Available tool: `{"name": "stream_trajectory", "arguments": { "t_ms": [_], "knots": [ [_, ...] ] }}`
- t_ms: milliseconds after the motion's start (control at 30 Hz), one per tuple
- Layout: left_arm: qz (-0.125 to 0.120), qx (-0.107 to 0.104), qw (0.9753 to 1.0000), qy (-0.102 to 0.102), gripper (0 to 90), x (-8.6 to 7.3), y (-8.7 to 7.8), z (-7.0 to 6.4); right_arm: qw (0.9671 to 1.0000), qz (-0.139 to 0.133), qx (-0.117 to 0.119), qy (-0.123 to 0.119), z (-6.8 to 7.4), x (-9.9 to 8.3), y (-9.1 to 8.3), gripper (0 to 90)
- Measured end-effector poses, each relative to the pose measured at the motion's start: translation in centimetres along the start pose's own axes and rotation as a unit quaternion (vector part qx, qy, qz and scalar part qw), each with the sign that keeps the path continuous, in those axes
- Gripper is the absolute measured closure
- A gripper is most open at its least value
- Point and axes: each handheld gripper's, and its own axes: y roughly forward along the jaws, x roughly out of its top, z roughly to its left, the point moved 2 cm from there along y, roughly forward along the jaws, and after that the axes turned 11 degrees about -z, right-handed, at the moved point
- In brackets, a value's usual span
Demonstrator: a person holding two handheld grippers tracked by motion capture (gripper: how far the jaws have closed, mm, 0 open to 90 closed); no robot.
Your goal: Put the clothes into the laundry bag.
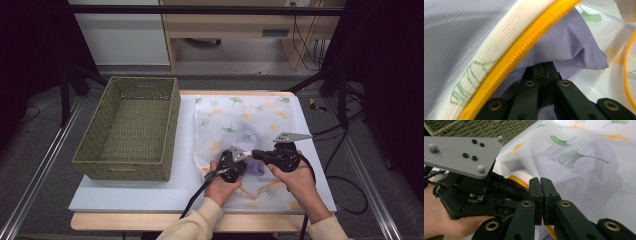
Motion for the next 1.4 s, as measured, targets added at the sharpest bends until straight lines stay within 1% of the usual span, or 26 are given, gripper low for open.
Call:
{"name": "stream_trajectory", "arguments": {
  "t_ms": [200,267,300,333,433,500,600,667,767,1033,1100,1167,1233,1267,1333,1400],
  "knots": [
    [-0.001,0.015,0.9999,-0.006,90.0,0.1,0.3,0.2,1.0000,0.001,0.000,0.000,0.1,-0.3,0.2,88.8],
    [-0.002,0.017,0.9998,-0.006,90.0,0.1,0.4,0.3,1.0000,-0.001,-0.002,0.002,0.1,-0.4,0.2,88.8],
    [-0.002,0.019,0.9998,-0.007,90.0,0.1,0.4,0.4,1.0000,-0.001,-0.001,-0.002,0.1,-0.4,0.2,88.8],
    [-0.004,0.021,0.9997,-0.010,90.0,0.2,0.5,0.4,1.0000,-0.002,-0.002,0.001,0.1,-0.4,0.2,88.8],
    [-0.007,0.026,0.9996,-0.009,90.0,0.2,0.6,0.6,1.0000,-0.002,-0.003,0.003,0.1,-0.5,0.3,88.8],
    [-0.010,0.029,0.9994,-0.015,90.0,0.2,0.7,0.7,1.0000,-0.001,-0.003,0.003,0.1,-0.6,0.3,88.8],
    [-0.010,0.029,0.9994,-0.015,90.0,0.2,0.9,0.8,1.0000,-0.004,-0.002,0.004,0.0,-0.7,0.3,88.8],
    [-0.013,0.032,0.9993,-0.014,90.0,0.3,1.0,0.8,1.0000,-0.007,0.000,0.004,0.0,-0.6,0.3,88.8],
    [-0.015,0.036,0.9991,-0.018,90.0,0.4,1.1,1.0,0.9999,-0.012,-0.004,0.006,0.1,-0.6,0.3,88.8],
    [-0.019,0.043,0.9986,-0.024,90.0,0.5,1.3,1.2,0.9999,-0.009,-0.012,-0.004,0.2,-0.8,0.5,88.8],
    [-0.018,0.046,0.9986,-0.020,90.0,0.6,1.3,1.3,0.9999,-0.008,-0.011,-0.005,0.1,-0.9,0.6,88.8],
    [-0.020,0.049,0.9984,-0.022,90.0,0.6,1.4,1.5,0.9999,-0.005,-0.013,0.002,0.2,-1.1,0.6,88.8],
    [-0.024,0.052,0.9980,-0.027,90.0,0.6,1.6,1.6,0.9999,-0.005,-0.012,0.000,0.2,-1.2,0.6,88.8],
    [-0.025,0.052,0.9980,-0.028,90.0,0.6,1.7,1.7,0.9999,-0.004,-0.012,0.004,0.3,-1.2,0.7,88.8],
    [-0.025,0.054,0.9979,-0.026,90.0,0.6,1.8,1.8,0.9999,-0.005,-0.011,-0.002,0.2,-1.3,0.7,88.8],
    [-0.022,0.055,0.9979,-0.026,90.0,0.6,1.8,1.9,0.9999,-0.004,-0.011,0.003,0.2,-1.4,0.8,88.8]
  ]
}}
